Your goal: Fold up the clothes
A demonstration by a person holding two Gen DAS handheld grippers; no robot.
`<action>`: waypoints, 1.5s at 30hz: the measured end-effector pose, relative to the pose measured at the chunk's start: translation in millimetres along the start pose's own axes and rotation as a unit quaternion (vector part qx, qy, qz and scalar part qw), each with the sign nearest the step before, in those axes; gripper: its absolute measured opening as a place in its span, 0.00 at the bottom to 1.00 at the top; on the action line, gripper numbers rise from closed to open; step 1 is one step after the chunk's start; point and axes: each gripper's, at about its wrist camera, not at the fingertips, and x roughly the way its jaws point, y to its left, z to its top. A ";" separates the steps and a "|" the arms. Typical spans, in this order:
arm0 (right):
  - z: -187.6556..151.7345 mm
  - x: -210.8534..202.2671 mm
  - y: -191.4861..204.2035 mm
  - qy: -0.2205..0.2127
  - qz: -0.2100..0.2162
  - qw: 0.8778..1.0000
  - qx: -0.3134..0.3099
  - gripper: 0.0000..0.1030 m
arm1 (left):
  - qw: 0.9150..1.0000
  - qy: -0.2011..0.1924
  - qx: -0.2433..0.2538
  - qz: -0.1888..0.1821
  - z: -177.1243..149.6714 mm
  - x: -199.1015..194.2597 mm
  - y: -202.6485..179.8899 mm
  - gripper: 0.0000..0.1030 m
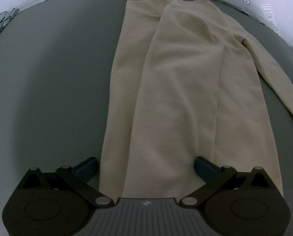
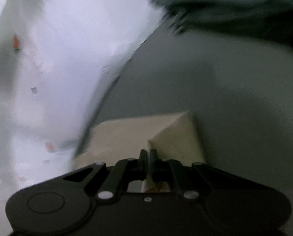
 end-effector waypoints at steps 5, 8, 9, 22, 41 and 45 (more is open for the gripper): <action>-40.0 36.6 13.5 0.100 0.095 0.989 0.059 0.10 | 1.000 -0.008 -0.004 0.000 -2.9 -0.4 1.3 1.00; -53.4 46.8 15.2 0.140 0.055 0.987 0.051 0.29 | 1.000 -0.015 -0.011 0.003 -5.3 -1.7 1.1 1.00; -53.9 47.2 14.8 0.146 0.038 0.987 0.049 0.40 | 1.000 -0.016 -0.016 0.006 -6.5 -3.7 2.0 1.00; -26.5 30.7 26.7 0.046 -0.136 0.978 -0.149 0.97 | 0.992 -0.112 0.018 -0.049 11.8 -64.9 -26.9 0.96; -24.3 29.4 4.4 0.030 -0.114 0.984 -0.134 1.00 | 0.950 -0.040 0.277 -0.138 16.2 -3.1 -186.0 0.29; -28.4 29.2 5.8 0.029 -0.114 0.981 -0.154 1.00 | 0.959 -0.050 0.242 -0.141 24.1 -7.3 -169.5 0.03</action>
